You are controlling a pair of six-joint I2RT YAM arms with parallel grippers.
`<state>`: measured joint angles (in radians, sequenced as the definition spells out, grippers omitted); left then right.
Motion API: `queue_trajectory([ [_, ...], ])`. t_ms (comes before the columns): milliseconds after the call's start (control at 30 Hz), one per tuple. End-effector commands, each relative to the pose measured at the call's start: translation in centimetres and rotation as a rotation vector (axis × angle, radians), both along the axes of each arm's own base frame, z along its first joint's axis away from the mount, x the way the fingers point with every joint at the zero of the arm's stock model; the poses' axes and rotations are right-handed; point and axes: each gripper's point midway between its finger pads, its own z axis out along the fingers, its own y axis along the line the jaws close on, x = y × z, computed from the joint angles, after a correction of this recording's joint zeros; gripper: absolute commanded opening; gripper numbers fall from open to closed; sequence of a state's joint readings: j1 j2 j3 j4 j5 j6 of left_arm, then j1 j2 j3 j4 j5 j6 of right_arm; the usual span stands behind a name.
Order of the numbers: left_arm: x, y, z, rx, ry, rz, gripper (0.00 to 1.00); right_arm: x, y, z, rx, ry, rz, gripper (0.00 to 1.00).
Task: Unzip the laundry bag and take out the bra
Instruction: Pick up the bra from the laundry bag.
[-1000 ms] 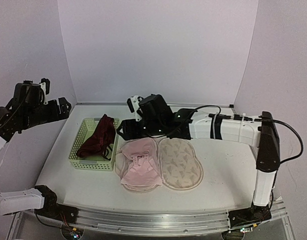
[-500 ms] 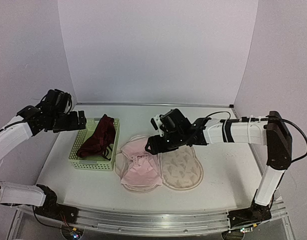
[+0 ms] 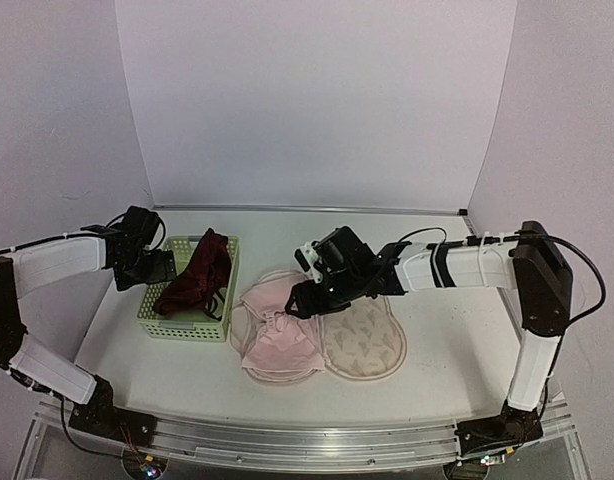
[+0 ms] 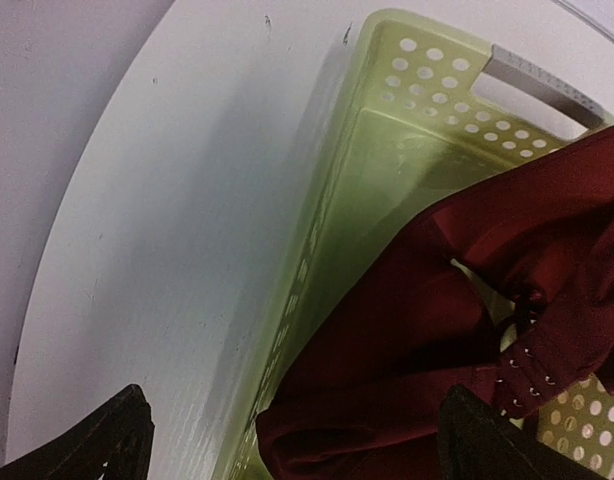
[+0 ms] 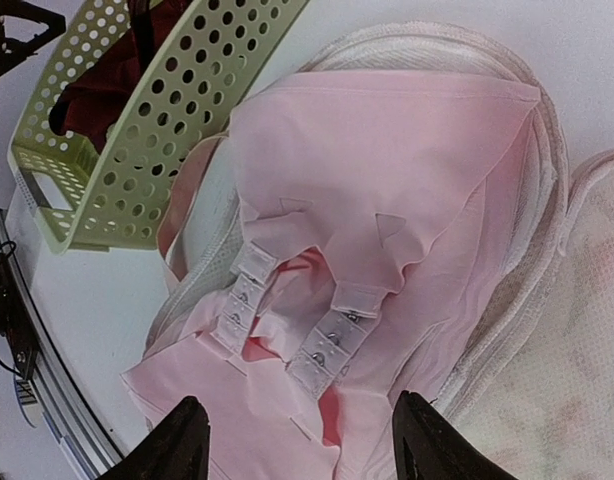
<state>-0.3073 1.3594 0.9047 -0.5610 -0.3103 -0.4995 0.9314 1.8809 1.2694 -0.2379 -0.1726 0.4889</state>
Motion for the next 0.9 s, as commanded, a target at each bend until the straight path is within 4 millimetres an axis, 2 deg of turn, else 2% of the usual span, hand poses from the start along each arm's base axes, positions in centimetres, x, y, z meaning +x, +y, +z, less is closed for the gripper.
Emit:
queue_trajectory([
  [0, 1.4, 0.5, -0.6, -0.003, -0.046, 0.044, 0.99, 1.5, 1.1, 0.1, 0.039, -0.011, -0.011, 0.64],
  [233, 1.7, 1.3, -3.1, -0.005, -0.004, 0.049, 0.96, 2.0, 2.1, -1.5, 0.048, 0.027, -0.026, 0.63],
  [367, 2.0, 1.0, -3.6, -0.019, -0.003, 0.028, 0.92, 1.7, 2.5, -1.9, 0.061, 0.053, -0.015, 0.62],
  [533, 2.1, 0.5, -4.5, -0.033, 0.012, 0.001, 0.85, 0.7, 3.5, -1.4, 0.133, 0.094, 0.027, 0.58],
  [667, 2.3, 0.0, -5.0, -0.047, 0.016, -0.025, 0.8, 0.7, 3.9, -1.0, 0.155, 0.104, 0.03, 0.54],
  [867, 2.4, -0.8, -5.9, -0.081, 0.027, -0.055, 0.69, 0.8, 4.9, -2.3, 0.184, 0.157, 0.015, 0.5],
])
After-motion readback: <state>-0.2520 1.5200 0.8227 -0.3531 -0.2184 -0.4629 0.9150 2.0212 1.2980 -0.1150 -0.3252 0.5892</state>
